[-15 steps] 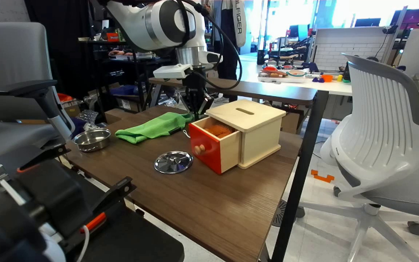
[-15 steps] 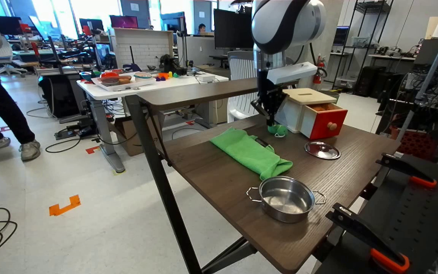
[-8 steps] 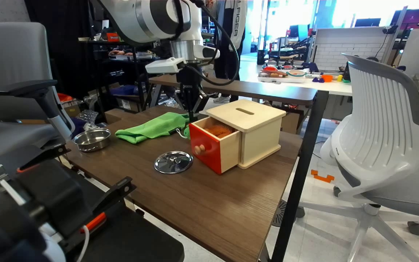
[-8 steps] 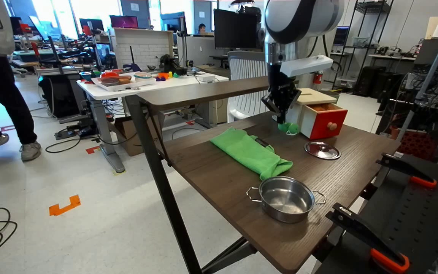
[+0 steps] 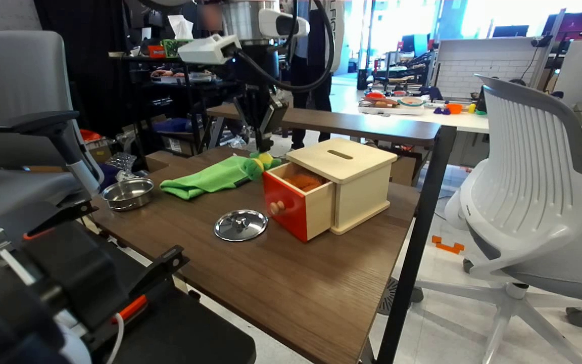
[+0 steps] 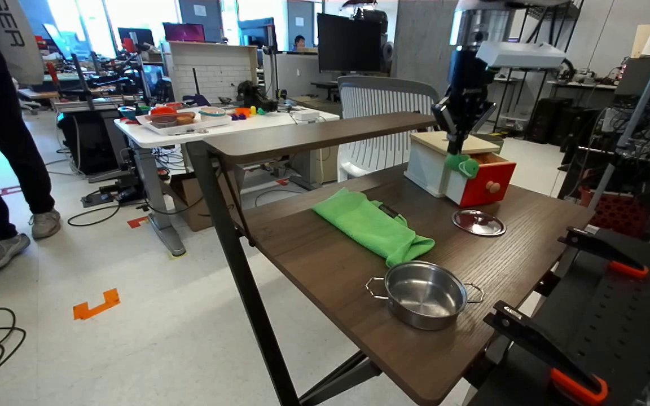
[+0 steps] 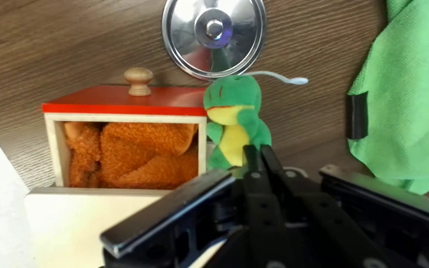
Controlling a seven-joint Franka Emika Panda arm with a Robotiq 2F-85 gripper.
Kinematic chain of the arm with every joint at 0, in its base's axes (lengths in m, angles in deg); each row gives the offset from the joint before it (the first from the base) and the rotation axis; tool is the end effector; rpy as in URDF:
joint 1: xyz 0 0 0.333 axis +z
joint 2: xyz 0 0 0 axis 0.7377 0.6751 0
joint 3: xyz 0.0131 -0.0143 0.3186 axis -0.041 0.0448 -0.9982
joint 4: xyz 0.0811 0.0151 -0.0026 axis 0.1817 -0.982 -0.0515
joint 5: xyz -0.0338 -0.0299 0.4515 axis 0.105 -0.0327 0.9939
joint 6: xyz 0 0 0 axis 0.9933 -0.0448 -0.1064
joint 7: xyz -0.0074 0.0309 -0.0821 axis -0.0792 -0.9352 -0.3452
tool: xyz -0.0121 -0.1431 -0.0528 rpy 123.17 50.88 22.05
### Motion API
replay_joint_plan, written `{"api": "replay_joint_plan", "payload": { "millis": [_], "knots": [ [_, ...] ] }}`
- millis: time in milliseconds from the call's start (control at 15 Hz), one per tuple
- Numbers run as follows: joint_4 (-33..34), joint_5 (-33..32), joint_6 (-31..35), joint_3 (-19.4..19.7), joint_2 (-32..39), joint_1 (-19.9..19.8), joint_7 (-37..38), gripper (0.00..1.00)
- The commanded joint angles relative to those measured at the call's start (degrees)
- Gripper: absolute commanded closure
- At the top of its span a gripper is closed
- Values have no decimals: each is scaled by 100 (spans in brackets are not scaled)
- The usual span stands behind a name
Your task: Open the drawer, then put the green doll in the drawer
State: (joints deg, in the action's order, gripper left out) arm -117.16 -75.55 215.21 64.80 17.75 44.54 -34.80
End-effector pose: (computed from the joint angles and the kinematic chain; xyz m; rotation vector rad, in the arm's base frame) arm 0.6154 -0.1080 0.1505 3.0792 -0.4358 0.0514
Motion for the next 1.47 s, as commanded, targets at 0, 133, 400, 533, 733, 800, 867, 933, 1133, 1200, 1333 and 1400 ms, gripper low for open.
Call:
{"api": "replay_joint_plan", "payload": {
  "millis": [0, 133, 400, 533, 733, 800, 867, 933, 1133, 1200, 1333, 1400],
  "knots": [
    [-671, 725, 257, -256, -822, -451, -667, 99],
    [-752, 1125, 256, -290, -1035, -589, -992, 99],
    [-652, 1697, 198, -274, -1064, -713, -1477, 99],
    [-536, 2049, 140, -281, -954, -766, -1552, 99],
    [-485, 2672, 317, -245, -787, -825, -1307, 99],
    [-490, 2749, 400, -196, -730, -835, -1153, 99],
    [-489, 2826, 501, -169, -684, -859, -1045, 99],
    [-498, 2802, 599, -118, -640, -865, -849, 99],
    [-435, 2649, 786, -17, -456, -901, -354, 99],
    [-406, 2545, 818, 37, -381, -875, -123, 99],
    [-326, 2426, 884, 115, -227, -821, 290, 99],
    [-247, 2345, 887, 157, -120, -791, 513, 99]
  ]
}}
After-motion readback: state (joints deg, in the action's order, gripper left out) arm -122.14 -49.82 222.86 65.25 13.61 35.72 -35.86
